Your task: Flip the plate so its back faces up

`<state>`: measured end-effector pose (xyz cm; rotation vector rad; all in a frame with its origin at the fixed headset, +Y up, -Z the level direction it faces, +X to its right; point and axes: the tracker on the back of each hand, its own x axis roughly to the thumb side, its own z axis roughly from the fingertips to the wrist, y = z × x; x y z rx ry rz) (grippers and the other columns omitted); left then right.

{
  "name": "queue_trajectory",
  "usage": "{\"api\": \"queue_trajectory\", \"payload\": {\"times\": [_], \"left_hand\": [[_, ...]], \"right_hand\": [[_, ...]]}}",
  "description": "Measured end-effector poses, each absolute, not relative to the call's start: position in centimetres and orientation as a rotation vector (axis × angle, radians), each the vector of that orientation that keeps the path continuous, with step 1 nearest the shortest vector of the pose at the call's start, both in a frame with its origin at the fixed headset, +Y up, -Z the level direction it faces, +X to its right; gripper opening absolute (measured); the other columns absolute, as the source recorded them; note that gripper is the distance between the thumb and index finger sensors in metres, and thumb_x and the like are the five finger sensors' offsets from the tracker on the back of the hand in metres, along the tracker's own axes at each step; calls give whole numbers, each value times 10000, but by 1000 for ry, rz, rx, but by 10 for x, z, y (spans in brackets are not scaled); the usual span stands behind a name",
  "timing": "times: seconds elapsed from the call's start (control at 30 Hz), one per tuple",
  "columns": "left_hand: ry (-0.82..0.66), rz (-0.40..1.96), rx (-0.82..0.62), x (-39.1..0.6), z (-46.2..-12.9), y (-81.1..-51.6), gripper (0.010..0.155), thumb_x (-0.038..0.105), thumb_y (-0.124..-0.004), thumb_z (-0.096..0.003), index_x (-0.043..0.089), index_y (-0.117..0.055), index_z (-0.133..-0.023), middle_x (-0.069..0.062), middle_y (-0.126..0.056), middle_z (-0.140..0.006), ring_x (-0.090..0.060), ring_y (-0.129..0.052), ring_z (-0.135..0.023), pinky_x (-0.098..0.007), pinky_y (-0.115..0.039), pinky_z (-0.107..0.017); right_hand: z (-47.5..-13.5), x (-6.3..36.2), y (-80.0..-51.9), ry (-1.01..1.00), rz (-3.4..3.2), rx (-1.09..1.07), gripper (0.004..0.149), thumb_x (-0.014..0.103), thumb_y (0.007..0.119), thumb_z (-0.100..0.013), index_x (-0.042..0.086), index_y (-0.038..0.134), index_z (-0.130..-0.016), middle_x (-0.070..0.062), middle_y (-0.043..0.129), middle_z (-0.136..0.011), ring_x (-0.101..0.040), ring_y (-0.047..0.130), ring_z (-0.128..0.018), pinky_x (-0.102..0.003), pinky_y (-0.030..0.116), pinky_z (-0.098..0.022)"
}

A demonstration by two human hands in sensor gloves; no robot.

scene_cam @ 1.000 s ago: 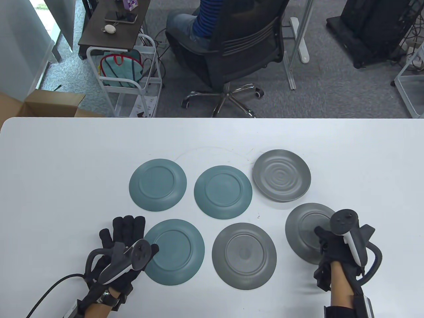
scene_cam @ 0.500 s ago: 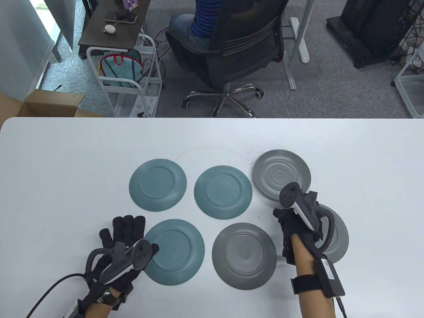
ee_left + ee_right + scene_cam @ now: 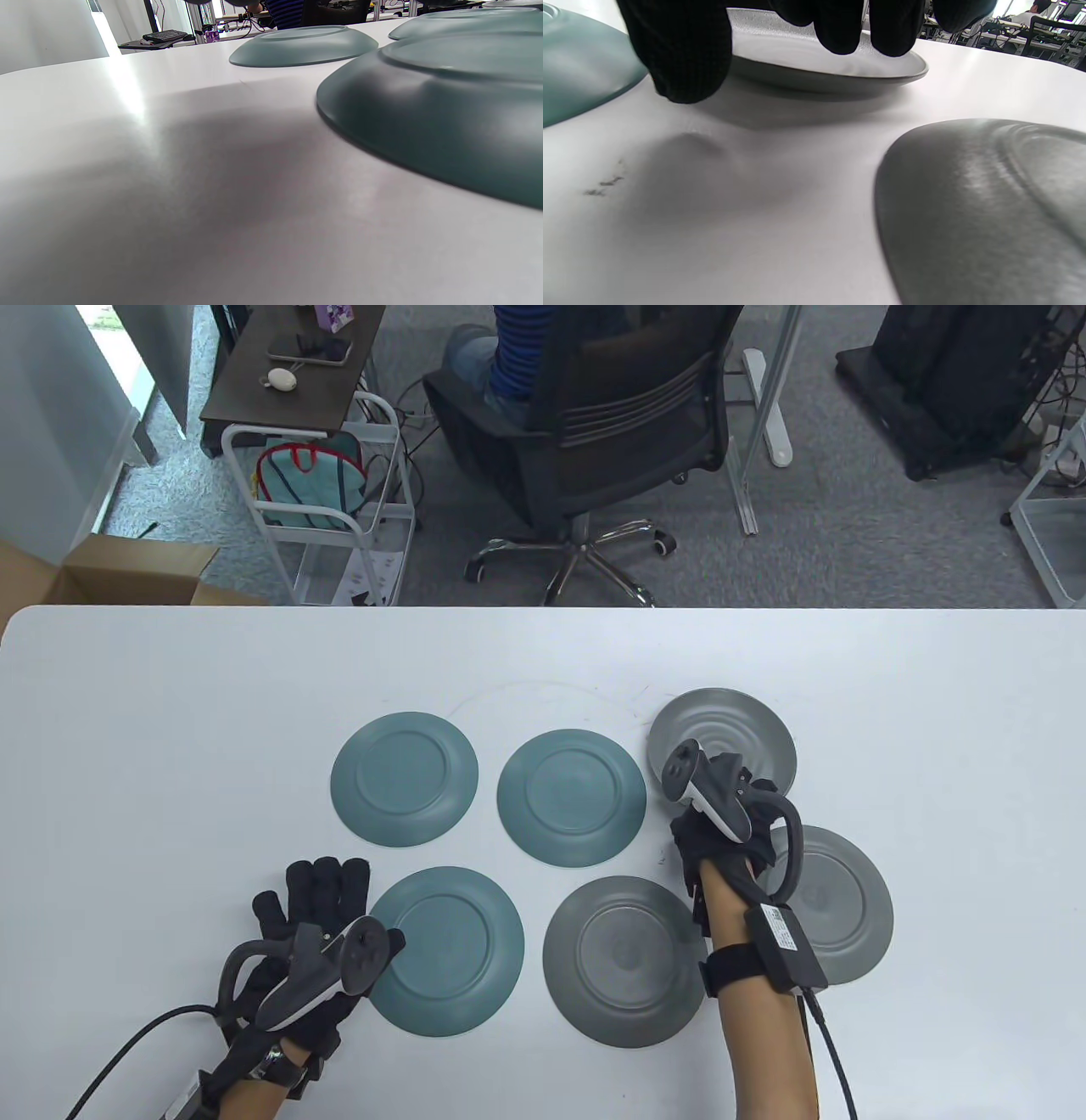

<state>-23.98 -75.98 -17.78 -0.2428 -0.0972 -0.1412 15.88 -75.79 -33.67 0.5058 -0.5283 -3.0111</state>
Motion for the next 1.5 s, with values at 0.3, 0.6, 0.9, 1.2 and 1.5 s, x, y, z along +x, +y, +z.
{"api": "queue_trajectory", "payload": {"times": [0.3,0.6,0.9,1.2,1.5], "left_hand": [[-95,-141,-246,-240,-179,-760,885,708,-479,-557,158,-227,-1203,-213,-326,-1213,-510,-399,-1162,-729,-413,-756],[-101,-140,-240,-239,-178,-759,886,708,-480,-556,159,-228,-1203,-210,-329,-1213,-509,-400,-1162,-728,-413,-756],[-110,-139,-238,-238,-177,-759,886,707,-481,-556,157,-228,-1203,-214,-327,-1213,-510,-401,-1162,-729,-413,-755],[-113,-141,-243,-237,-177,-760,885,707,-480,-556,160,-227,-1203,-211,-328,-1213,-511,-399,-1162,-729,-413,-756],[-116,-137,-259,-236,-178,-763,884,707,-480,-557,158,-228,-1203,-212,-329,-1213,-509,-401,-1162,-729,-413,-755]], "right_hand": [[-347,153,-768,-579,-3022,522,821,369,846,-475,137,386,-1115,-174,474,-1152,-476,502,-1045,-665,426,-750],[-347,153,-770,-439,-3003,518,680,341,834,-478,159,543,-1066,-154,577,-1110,-425,636,-994,-621,515,-736],[-346,148,-770,-395,-2954,475,629,338,826,-485,149,595,-1038,-155,643,-1074,-399,712,-952,-583,592,-709],[-344,146,-760,-305,-2981,439,564,307,786,-501,139,627,-1016,-152,691,-1045,-387,764,-914,-558,650,-674],[-339,155,-744,-210,-3089,437,520,274,772,-501,141,658,-990,-145,740,-1008,-369,808,-877,-542,679,-652]]}}
